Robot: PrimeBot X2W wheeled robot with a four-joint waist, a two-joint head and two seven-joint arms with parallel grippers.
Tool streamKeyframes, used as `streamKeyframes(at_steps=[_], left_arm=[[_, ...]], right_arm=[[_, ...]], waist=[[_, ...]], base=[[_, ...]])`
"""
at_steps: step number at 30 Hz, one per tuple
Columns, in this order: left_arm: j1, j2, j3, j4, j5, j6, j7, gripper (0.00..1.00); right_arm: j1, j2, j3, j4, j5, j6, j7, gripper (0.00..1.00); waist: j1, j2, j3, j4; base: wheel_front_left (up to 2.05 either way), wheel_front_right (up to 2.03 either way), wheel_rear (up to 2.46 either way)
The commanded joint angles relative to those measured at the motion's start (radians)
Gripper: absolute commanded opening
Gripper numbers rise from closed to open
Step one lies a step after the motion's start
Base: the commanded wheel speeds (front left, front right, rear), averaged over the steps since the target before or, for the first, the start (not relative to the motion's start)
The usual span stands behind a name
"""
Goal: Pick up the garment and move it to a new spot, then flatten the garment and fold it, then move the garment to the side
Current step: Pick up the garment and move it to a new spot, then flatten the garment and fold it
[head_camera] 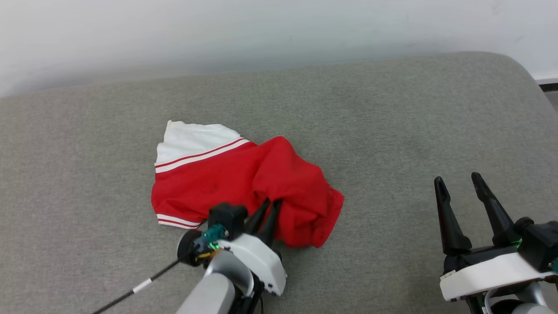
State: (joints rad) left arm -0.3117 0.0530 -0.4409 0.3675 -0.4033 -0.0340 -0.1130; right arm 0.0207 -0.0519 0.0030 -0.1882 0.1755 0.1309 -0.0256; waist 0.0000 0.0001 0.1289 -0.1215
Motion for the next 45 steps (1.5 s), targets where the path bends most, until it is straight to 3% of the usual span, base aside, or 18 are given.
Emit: streamKeyframes(at_steps=[1, 2, 3, 4, 8, 14, 31, 45], left_arm=[[0.02, -0.001, -0.009, 0.009, 0.001, 0.005, -0.009, 0.0], [0.026, -0.001, -0.021, 0.015, 0.004, 0.003, -0.018, 0.17], [0.03, -0.002, -0.031, 0.017, 0.003, -0.002, -0.027, 0.43], [0.031, -0.002, -0.043, 0.016, 0.004, -0.008, -0.036, 1.0], [0.027, -0.002, -0.077, -0.003, 0.001, -0.015, -0.071, 1.0], [0.018, 0.0, -0.07, -0.081, 0.001, 0.018, -0.11, 1.0], [0.188, 0.18, 0.141, -0.203, -0.014, 0.179, -0.135, 1.0], [0.287, 0.221, 0.138, -0.284, -0.025, 0.191, -0.103, 1.0]], right_arm=[[-0.01, 0.003, -0.001, 0.005, 0.003, 0.0, -0.006, 1.0], [-0.012, 0.002, -0.003, 0.011, 0.004, 0.0, -0.01, 1.0], [-0.014, 0.002, -0.004, 0.017, 0.006, 0.0, -0.012, 1.0], [-0.016, 0.002, -0.007, 0.021, 0.006, 0.0, -0.014, 1.0], [-0.012, 0.002, -0.011, 0.037, 0.005, 0.0, -0.019, 1.0], [0.013, 0.002, -0.027, 0.042, 0.001, 0.0, -0.011, 1.0], [0.087, 0.002, -0.07, 0.044, -0.025, 0.0, 0.025, 1.0], [0.111, 0.002, -0.086, 0.034, -0.037, 0.0, 0.052, 1.0]], waist=[[0.0, -0.0001, 0.004, 0.009], [0.0, -0.0001, 0.005, 0.015], [0.0, -0.0001, 0.004, 0.021], [0.0, -0.0001, 0.003, 0.028], [0.0, -0.0001, -0.02, 0.055], [0.0, -0.0001, -0.068, 0.095], [0.0, -0.0001, -0.151, 0.148], [0.0, -0.0001, -0.175, 0.15]], base=[[0.0, 0.0, 0.0], [0.0, 0.0, 0.0], [0.0, 0.0, 0.0], [0.0, 0.0, 0.0], [0.0, 0.0, 0.0], [0.0, 0.0, 0.0], [0.0, 0.0, 0.0], [0.0, 0.0, 0.0]])
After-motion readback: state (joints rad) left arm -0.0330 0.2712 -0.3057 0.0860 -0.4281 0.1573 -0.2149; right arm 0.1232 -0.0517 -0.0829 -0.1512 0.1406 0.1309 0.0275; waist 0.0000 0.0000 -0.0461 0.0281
